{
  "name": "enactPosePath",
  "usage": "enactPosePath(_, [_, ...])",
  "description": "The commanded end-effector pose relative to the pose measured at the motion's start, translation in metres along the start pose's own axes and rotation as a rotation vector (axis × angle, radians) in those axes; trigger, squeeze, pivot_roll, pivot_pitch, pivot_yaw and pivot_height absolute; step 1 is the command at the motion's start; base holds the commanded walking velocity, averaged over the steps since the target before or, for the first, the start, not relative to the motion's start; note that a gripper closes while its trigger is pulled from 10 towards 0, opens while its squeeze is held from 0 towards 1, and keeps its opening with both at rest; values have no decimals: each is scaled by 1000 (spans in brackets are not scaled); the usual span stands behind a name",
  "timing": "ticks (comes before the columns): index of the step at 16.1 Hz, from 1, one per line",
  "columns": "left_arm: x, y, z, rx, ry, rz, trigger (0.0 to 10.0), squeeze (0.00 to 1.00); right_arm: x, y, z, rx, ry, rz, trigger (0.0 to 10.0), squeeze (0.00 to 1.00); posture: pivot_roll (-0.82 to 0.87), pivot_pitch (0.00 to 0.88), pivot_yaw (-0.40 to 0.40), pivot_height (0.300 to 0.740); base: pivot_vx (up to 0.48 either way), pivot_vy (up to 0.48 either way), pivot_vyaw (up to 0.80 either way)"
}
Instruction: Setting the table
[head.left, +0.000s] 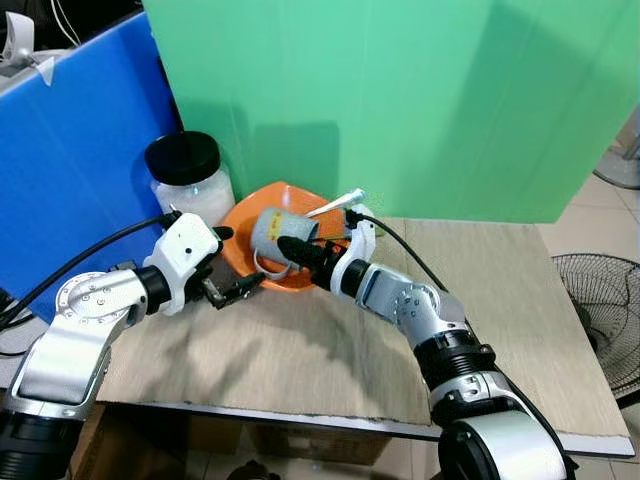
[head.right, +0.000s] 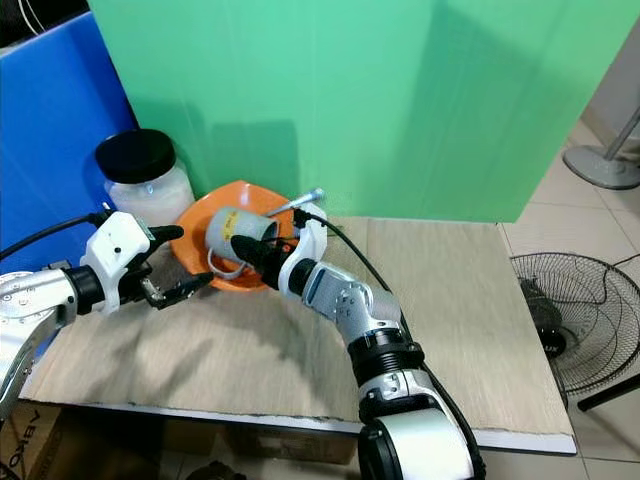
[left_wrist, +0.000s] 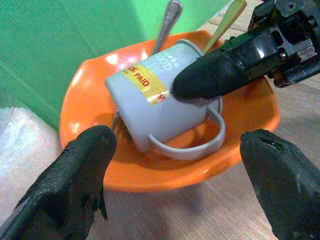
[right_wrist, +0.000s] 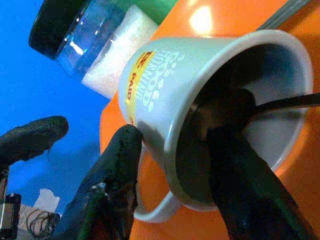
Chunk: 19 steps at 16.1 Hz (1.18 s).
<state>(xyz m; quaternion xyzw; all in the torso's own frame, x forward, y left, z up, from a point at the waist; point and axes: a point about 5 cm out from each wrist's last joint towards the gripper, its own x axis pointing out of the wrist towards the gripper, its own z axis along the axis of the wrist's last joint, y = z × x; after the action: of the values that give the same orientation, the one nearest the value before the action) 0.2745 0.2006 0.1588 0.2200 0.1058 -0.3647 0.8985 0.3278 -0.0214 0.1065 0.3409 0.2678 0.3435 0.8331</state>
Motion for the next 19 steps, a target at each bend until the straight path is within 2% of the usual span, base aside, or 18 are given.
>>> enactPosePath(1, [-3, 0, 2, 6, 2, 2, 10000, 0, 19, 29, -7, 20, 14, 93, 0, 0, 146, 0, 0, 740, 0, 0, 0])
enactPosePath(16, [-3, 2, 0, -1, 8, 41, 10000, 0, 22, 39, 4, 106, -35, 173, 0, 0, 147, 0, -10, 740, 0, 0, 0])
enactPosePath(19, [-4, 5, 0, 1, 9, 52, 10000, 0, 24, 54, 15, 192, -85, 277, 0, 0, 150, 0, -12, 740, 0, 0, 0])
